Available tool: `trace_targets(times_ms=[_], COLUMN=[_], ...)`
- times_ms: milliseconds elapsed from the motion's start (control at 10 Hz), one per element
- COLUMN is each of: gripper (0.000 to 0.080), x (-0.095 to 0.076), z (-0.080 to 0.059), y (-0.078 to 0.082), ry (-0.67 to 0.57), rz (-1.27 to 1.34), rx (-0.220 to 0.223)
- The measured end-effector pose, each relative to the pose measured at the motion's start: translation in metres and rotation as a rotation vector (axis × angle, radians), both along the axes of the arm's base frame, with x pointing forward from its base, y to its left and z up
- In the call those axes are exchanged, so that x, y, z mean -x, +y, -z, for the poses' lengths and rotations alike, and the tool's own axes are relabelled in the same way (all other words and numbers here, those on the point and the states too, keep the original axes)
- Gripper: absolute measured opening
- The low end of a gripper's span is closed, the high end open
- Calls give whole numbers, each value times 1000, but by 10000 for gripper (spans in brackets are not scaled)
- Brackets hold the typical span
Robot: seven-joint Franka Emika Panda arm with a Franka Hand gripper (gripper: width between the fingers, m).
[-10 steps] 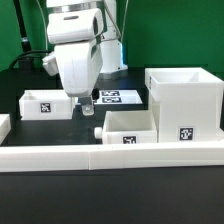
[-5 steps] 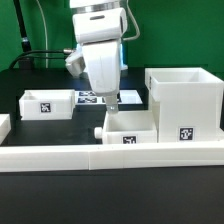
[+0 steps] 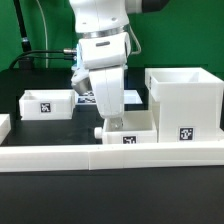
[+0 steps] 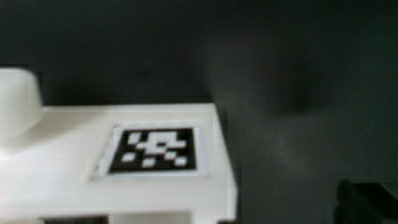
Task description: Assemble drawer
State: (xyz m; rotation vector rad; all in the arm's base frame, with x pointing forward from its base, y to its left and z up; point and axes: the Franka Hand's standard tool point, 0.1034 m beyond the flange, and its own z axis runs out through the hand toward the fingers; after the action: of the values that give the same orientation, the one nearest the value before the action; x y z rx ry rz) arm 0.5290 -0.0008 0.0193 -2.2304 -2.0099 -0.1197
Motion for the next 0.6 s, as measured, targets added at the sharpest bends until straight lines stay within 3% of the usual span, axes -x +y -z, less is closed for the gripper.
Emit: trace_targets(times_ms=[100, 200, 300, 400, 500, 600], gripper=[539, 373, 373, 191, 191, 53], x=[1, 1, 1, 1, 1, 0], z=[2, 2, 2, 2, 2, 1], y=[0, -1, -1, -2, -2, -2], ry=[2, 1, 2, 2, 2, -1], rz=[4, 5, 5, 6, 6, 7], rx=[0, 0, 0, 0, 1, 1])
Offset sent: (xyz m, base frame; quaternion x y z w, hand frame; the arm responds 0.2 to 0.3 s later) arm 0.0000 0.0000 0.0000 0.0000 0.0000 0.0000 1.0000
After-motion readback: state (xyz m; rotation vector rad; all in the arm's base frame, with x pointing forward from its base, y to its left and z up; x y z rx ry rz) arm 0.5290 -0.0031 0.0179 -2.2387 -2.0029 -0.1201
